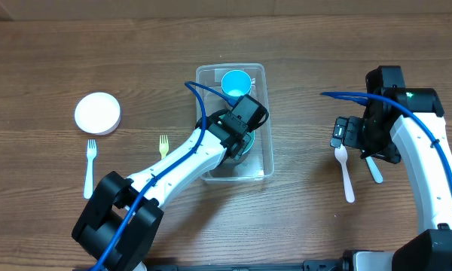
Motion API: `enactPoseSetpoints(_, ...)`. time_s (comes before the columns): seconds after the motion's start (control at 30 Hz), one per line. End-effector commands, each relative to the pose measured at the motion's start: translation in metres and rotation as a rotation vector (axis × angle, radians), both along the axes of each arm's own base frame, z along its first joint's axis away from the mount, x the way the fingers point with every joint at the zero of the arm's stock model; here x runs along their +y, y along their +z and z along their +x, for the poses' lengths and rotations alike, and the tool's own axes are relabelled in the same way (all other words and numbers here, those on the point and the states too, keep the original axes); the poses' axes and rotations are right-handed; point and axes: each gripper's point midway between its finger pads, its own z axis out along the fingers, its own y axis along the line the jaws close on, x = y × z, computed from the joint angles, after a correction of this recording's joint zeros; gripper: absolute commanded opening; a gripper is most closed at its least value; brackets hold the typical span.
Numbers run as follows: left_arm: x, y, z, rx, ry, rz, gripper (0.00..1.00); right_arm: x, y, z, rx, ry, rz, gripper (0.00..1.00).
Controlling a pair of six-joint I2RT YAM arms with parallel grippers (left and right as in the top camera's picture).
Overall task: Pack container
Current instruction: 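Stack the teal bowl into the bowl in the container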
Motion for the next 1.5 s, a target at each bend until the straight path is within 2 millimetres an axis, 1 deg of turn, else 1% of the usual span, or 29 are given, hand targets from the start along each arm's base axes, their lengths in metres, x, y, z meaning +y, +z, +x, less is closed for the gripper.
enactPoseSetpoints(0.0, 0.006, -0.007, -0.002, 0.017, -0.037, 0.059, 0.04, -0.002, 0.003, 0.001, -0.012, -0.002, -0.008, 1.00)
enactPoseSetpoints(0.07, 0.009, -0.008, -0.005, 0.033, -0.081, 0.092, 0.04, -0.002, 0.003, 0.001, -0.012, -0.002, -0.007, 1.00)
enactPoseSetpoints(0.1, 0.013, -0.008, -0.006, 0.038, -0.101, 0.124, 0.04, -0.002, 0.003, 0.001, -0.012, -0.002, -0.008, 1.00)
enactPoseSetpoints(0.2, 0.016, -0.009, -0.009, 0.055, -0.144, 0.153, 0.04, -0.002, 0.003, 0.001, -0.012, -0.002, -0.007, 1.00)
enactPoseSetpoints(0.4, 0.016, -0.011, -0.012, 0.075, -0.202, 0.180, 0.04, -0.002, 0.003, 0.001, -0.012, -0.002, -0.007, 1.00)
enactPoseSetpoints(0.47, 0.013, -0.012, -0.014, 0.090, -0.248, 0.177, 0.04, -0.002, 0.003, 0.001, -0.012, -0.002, -0.008, 1.00)
enactPoseSetpoints(0.6, 0.011, -0.015, -0.017, 0.106, -0.278, 0.174, 0.04, -0.002, 0.003, 0.001, -0.012, -0.002, -0.007, 1.00)
enactPoseSetpoints(0.7, 0.014, -0.026, -0.020, 0.140, -0.290, 0.200, 0.04, -0.002, 0.003, 0.001, -0.012, -0.002, -0.008, 1.00)
enactPoseSetpoints(0.77, 0.019, -0.042, -0.025, 0.188, -0.298, 0.241, 0.04, -0.002, 0.003, 0.001, -0.012, -0.002, -0.007, 1.00)
enactPoseSetpoints(0.8, 0.023, -0.044, -0.024, 0.189, -0.292, 0.264, 0.04, -0.002, 0.003, 0.001, -0.012, -0.002, -0.007, 1.00)
enactPoseSetpoints(0.87, 0.029, -0.039, -0.019, 0.167, -0.278, 0.302, 0.04, -0.002, 0.003, 0.001, -0.012, -0.002, -0.007, 1.00)
enactPoseSetpoints(0.9, 0.032, -0.035, -0.017, 0.157, -0.260, 0.320, 0.04, -0.002, 0.003, 0.001, -0.012, -0.002, -0.008, 1.00)
enactPoseSetpoints(0.97, 0.032, -0.021, -0.014, 0.137, -0.236, 0.313, 0.04, -0.002, 0.003, 0.001, -0.012, -0.002, -0.007, 1.00)
enactPoseSetpoints(1.0, 0.027, -0.003, -0.008, 0.100, -0.215, 0.280, 0.04, -0.002, 0.003, 0.001, -0.012, -0.002, -0.008, 1.00)
enactPoseSetpoints(1.07, 0.021, 0.018, -0.002, 0.052, -0.207, 0.243, 0.04, -0.002, 0.003, 0.001, -0.012, -0.002, -0.007, 1.00)
enactPoseSetpoints(1.13, 0.016, 0.047, 0.004, -0.012, -0.187, 0.192, 0.04, -0.002, 0.003, 0.001, -0.012, -0.002, -0.007, 1.00)
enactPoseSetpoints(1.17, 0.014, 0.058, 0.006, -0.039, -0.172, 0.168, 0.04, -0.002, 0.003, 0.001, -0.012, -0.002, -0.008, 1.00)
enactPoseSetpoints(1.2, 0.012, 0.070, 0.009, -0.069, -0.149, 0.138, 0.11, -0.002, 0.003, 0.001, -0.012, -0.002, -0.007, 1.00)
enactPoseSetpoints(1.23, 0.011, 0.085, 0.012, -0.104, -0.119, 0.099, 0.15, -0.002, 0.003, 0.001, -0.012, -0.002, -0.008, 1.00)
enactPoseSetpoints(1.3, 0.010, 0.106, 0.015, -0.151, -0.071, 0.042, 0.14, -0.002, 0.003, 0.001, -0.012, -0.002, -0.007, 1.00)
enactPoseSetpoints(1.33, 0.015, 0.123, 0.018, -0.183, -0.005, -0.006, 0.13, -0.002, 0.003, 0.001, -0.012, -0.002, -0.007, 1.00)
enactPoseSetpoints(1.37, 0.026, 0.135, 0.020, -0.201, 0.061, -0.043, 0.13, -0.002, 0.003, 0.001, -0.012, -0.002, -0.008, 1.00)
enactPoseSetpoints(1.4, 0.044, 0.148, 0.022, -0.221, 0.144, -0.085, 0.20, -0.002, 0.003, 0.001, -0.012, -0.002, -0.008, 1.00)
enactPoseSetpoints(1.43, 0.072, 0.159, 0.025, -0.232, 0.238, -0.116, 0.22, -0.002, 0.003, 0.001, -0.012, -0.002, -0.007, 1.00)
enactPoseSetpoints(1.47, 0.094, 0.164, 0.025, -0.225, 0.287, -0.125, 0.23, -0.002, 0.003, 0.001, -0.012, -0.002, -0.007, 1.00)
